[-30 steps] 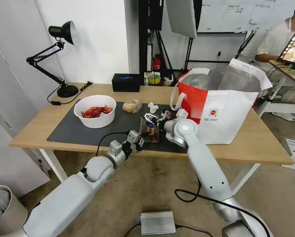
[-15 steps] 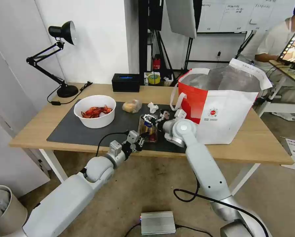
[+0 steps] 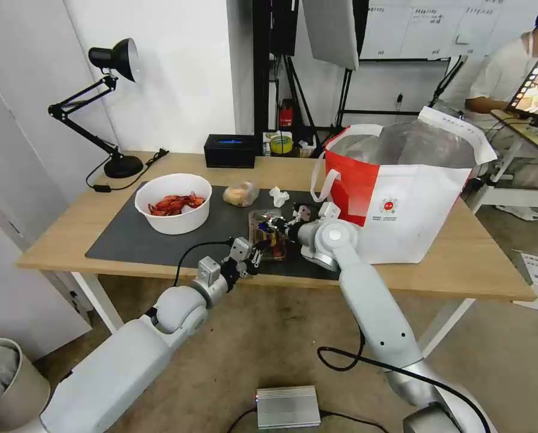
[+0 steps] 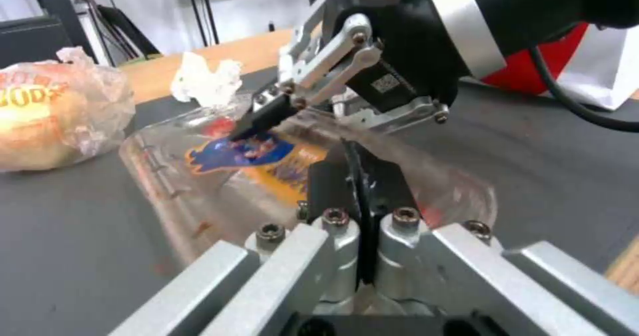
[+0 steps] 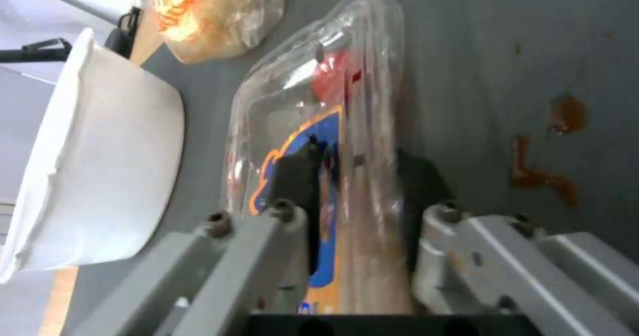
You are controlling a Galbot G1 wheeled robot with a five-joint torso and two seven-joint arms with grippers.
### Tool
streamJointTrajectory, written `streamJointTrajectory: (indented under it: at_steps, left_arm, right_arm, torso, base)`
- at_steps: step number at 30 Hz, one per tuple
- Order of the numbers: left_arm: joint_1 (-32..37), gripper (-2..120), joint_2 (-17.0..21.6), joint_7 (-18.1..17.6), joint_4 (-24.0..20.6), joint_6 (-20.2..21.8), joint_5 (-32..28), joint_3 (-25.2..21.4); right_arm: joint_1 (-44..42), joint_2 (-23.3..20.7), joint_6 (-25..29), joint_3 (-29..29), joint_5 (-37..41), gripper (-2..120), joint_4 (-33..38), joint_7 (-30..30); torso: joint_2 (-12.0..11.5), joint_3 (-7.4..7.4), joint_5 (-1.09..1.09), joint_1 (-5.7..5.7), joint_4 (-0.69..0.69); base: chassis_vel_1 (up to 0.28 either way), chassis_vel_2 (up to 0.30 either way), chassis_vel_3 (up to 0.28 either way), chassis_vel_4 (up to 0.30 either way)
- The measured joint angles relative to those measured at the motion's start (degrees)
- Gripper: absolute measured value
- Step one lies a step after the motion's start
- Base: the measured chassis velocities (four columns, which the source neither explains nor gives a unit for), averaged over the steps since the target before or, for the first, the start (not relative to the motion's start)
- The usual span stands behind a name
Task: Pick up the trash from the table and place it into the takeout bag.
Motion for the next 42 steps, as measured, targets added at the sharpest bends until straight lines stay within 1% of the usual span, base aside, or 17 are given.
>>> streamJointTrajectory:
  at_steps: [3,4,6,17,21,22,25,28,29,31,33,35,37,39,41,42]
  left_arm:
    - [0.09,0,0.25,-0.01,-0.16,-0.01,-0.1,-0.08]
    - [0.09,0,0.25,-0.01,-0.16,-0.01,-0.1,-0.08]
    - [0.1,0,0.54,-0.01,-0.37,-0.01,-0.37,-0.24]
    - [0.59,0,0.76,-0.36,-1.19,-0.02,-1.25,-1.43]
    - [1.44,0,1.51,-0.38,-2.48,-0.16,-1.82,-2.66]
    - [2.24,0,2.31,-0.33,-3.31,-0.17,-2.01,-3.52]
    - [2.94,0,2.88,-0.22,-3.78,-0.18,-2.06,-4.27]
    - [6.11,0,4.25,-0.15,-5.56,-0.39,-2.15,-8.25]
    - [6.11,0,4.25,-0.15,-5.56,-0.39,-2.15,-8.25]
    - [8.01,0,4.59,-0.15,-6.79,-0.65,-2.21,-10.37]
    - [8.51,0,4.67,-0.13,-7.11,-0.72,-2.24,-10.9]
    - [11.55,0,4.97,-0.09,-9.05,-1.08,-2.37,-13.79]
    - [12.01,0,4.97,-0.15,-9.3,-1.14,-2.37,-14.16]
    - [15.54,10,4.22,-0.66,-11.3,-1.45,-2.38,-17.54]
    - [16.01,11,4.01,-0.66,-11.56,-1.45,-2.38,-18.01]
    - [17.84,18,3.2,-0.7,-12.55,-1.45,-2.41,-19.99]
  right_arm:
    - [-0.17,-0.15,0.0,0.03,0.05,6,0.15,0.03]
    - [-0.17,-0.15,0.0,0.03,0.05,6,0.15,0.03]
    - [-0.23,-0.21,0.0,0.04,0.09,0,0.21,0.05]
    - [-0.31,-0.09,-0.01,0.26,0.15,0,0.15,0.11]
    - [-0.5,0.03,0.0,0.35,0.12,0,0.14,0.11]
    - [-0.52,0.04,0.0,0.37,0.11,0,0.13,0.11]
    - [-0.48,0.03,0.0,0.37,0.11,0,0.12,0.11]
    - [-0.22,-0.15,-0.01,0.32,0.16,0,0.07,0.01]
    - [-0.22,-0.15,-0.01,0.32,0.16,0,0.07,0.01]
    - [-0.17,-0.26,-0.02,0.3,0.19,0,0.06,-0.16]
    - [-0.16,-0.28,-0.02,0.29,0.19,0,0.06,-0.22]
    - [-0.09,-0.37,-0.02,0.28,0.2,0,0.21,-0.63]
    - [-0.09,-0.38,-0.02,0.28,0.19,0,0.26,-0.71]
    - [-0.14,-0.49,0.01,0.41,0.17,0,0.92,-1.26]
    - [-0.17,-0.51,0.02,0.42,0.17,0,1.05,-1.31]
    - [-0.26,-0.61,0.05,0.45,0.15,0,1.63,-1.51]
  torso:
    - [0.0,0.0,0.0,0.0,0.0]
    - [0.0,0.0,0.0,0.0,0.0]
    - [0.0,0.0,0.0,0.0,0.0]
    - [0.0,0.0,0.0,0.0,0.0]
    - [0.0,0.0,-0.01,0.0,-0.01]
    - [0.0,0.0,0.0,-0.01,0.0]
    - [0.0,0.0,-0.01,0.0,0.0]
    - [0.0,0.0,-0.01,0.0,0.0]
    - [0.0,0.0,-0.01,0.0,0.0]
    - [0.0,0.0,-0.01,0.0,0.0]
    - [0.0,0.0,-0.01,0.0,0.0]
    - [0.0,0.0,-0.01,0.0,0.0]
    - [0.0,0.0,-0.01,0.0,0.0]
    - [0.0,0.0,-0.01,0.0,-0.01]
    - [0.0,0.0,-0.01,0.0,-0.01]
    - [0.0,0.0,-0.01,0.0,-0.01]
  base:
    - [0.0,0.0,0.0,0.0]
    - [0.0,0.0,0.0,0.0]
    - [0.0,0.0,0.0,0.0]
    - [0.0,0.0,0.0,0.0]
    - [0.0,0.0,0.0,0.0]
    - [0.0,0.0,0.0,0.0]
    - [0.0,0.0,0.0,0.0]
    - [0.0,0.0,0.0,0.0]
    - [0.0,0.0,0.0,0.0]
    - [0.0,0.0,0.0,0.0]
    - [0.0,0.0,0.0,0.0]
    - [0.0,0.0,0.0,0.0]
    - [0.0,0.0,0.0,0.0]
    - [0.0,0.0,0.0,0.0]
    - [0.0,0.0,0.0,0.0]
    - [0.0,0.0,0.0,0.0]
